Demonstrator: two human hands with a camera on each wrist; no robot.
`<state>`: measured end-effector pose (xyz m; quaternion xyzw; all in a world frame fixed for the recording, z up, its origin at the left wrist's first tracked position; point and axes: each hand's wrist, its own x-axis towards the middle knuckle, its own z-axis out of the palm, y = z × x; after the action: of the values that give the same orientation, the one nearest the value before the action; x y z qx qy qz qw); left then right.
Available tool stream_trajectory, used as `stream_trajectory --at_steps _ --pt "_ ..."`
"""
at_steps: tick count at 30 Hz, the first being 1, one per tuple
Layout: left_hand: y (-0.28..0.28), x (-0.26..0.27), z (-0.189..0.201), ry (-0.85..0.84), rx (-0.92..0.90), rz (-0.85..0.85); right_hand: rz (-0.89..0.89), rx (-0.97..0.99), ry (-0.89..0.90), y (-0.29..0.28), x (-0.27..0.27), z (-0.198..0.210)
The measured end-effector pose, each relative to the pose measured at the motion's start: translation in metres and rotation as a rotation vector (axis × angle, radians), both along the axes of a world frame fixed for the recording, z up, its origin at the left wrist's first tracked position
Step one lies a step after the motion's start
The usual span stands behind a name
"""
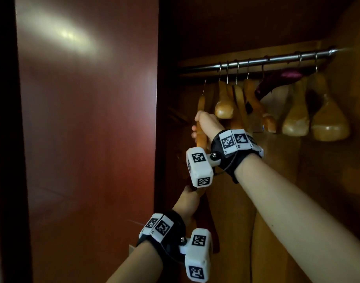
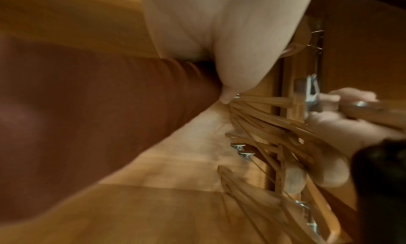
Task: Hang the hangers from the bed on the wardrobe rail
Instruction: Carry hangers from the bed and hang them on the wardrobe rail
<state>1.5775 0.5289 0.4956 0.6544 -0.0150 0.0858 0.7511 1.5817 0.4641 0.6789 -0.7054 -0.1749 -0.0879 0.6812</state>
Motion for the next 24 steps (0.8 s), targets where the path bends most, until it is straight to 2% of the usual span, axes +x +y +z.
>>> stream_trajectory --at_steps 12,21,24 --pt "-0.008 0.026 0.054 0.012 -0.019 0.068 -0.016 0.117 -0.001 0.019 0.024 0.054" --pt "-0.005 0.030 0.057 0.006 -0.016 0.071 -0.060 0.003 0.001 0.018 0.027 0.099" --pt "-0.003 0.028 0.055 0.020 -0.033 0.059 -0.002 0.038 -0.033 0.019 0.045 0.110"
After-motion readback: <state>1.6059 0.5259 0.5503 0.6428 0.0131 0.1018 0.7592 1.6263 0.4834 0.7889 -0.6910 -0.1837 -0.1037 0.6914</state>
